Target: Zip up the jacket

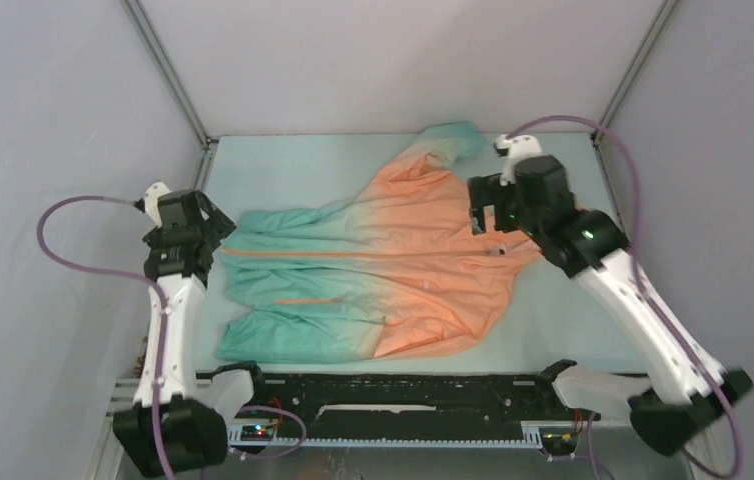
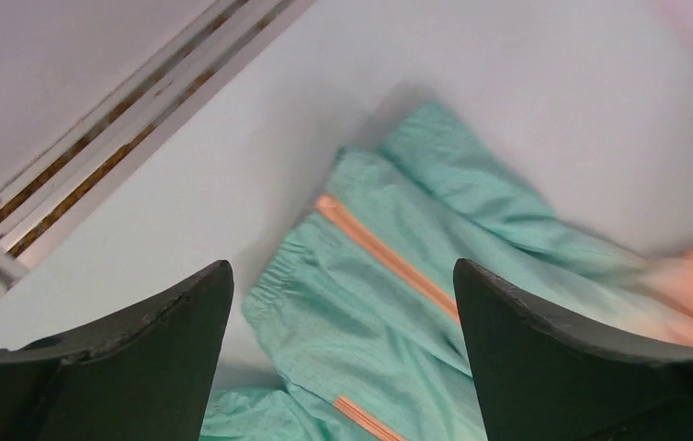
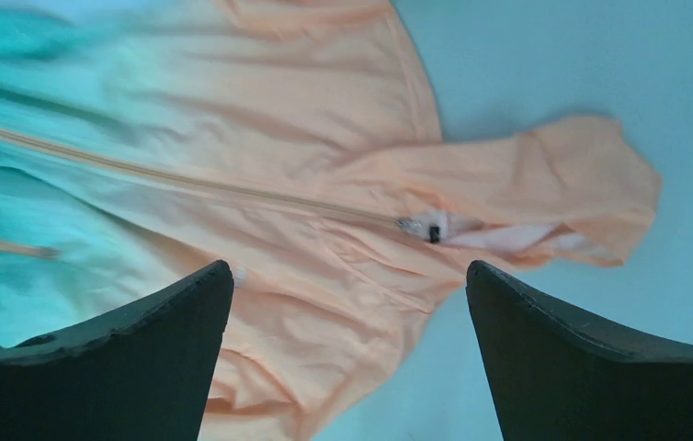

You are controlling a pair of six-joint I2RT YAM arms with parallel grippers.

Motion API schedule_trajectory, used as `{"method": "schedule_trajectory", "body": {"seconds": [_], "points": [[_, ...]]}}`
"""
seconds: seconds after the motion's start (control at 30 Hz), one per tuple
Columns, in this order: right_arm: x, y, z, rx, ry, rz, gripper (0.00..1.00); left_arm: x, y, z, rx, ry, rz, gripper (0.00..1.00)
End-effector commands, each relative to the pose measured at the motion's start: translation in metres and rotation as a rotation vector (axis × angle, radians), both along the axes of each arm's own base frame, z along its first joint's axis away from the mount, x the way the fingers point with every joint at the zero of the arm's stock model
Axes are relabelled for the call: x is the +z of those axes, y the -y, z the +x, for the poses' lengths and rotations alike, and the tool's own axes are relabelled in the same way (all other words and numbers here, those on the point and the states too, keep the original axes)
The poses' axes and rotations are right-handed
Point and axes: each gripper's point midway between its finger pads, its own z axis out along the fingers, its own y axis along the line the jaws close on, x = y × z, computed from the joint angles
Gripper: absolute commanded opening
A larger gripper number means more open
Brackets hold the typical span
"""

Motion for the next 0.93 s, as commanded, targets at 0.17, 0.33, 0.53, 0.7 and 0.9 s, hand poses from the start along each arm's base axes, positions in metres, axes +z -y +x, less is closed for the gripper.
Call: {"method": "schedule_trajectory", "body": {"seconds": [0.17, 0.33, 0.53, 0.7, 0.9], "points": [[0.159, 0.049, -0.094, -0.016, 0.464, 0.334, 1.0, 0.196, 0.163, -0.014, -0.825, 0.635, -0.022, 0.9], [0.225, 0.091, -0.138, -0.065, 0.667, 0.362, 1.0, 0.291, 0.214, -0.07, -1.107, 0.918, 0.0, 0.98], [0.281, 0.126, -0.189, -0.074, 0.896, 0.431, 1.0, 0.383, 0.208, -0.159, -1.145, 1.297, 0.145, 1.0], [0.293, 0.148, -0.213, -0.123, 1.018, 0.467, 1.0, 0.416, 0.188, -0.21, -1.06, 1.467, 0.269, 1.0], [0.288, 0.149, -0.216, -0.127, 1.028, 0.445, 1.0, 0.419, 0.19, -0.216, -1.078, 1.48, 0.27, 1.0]]}}
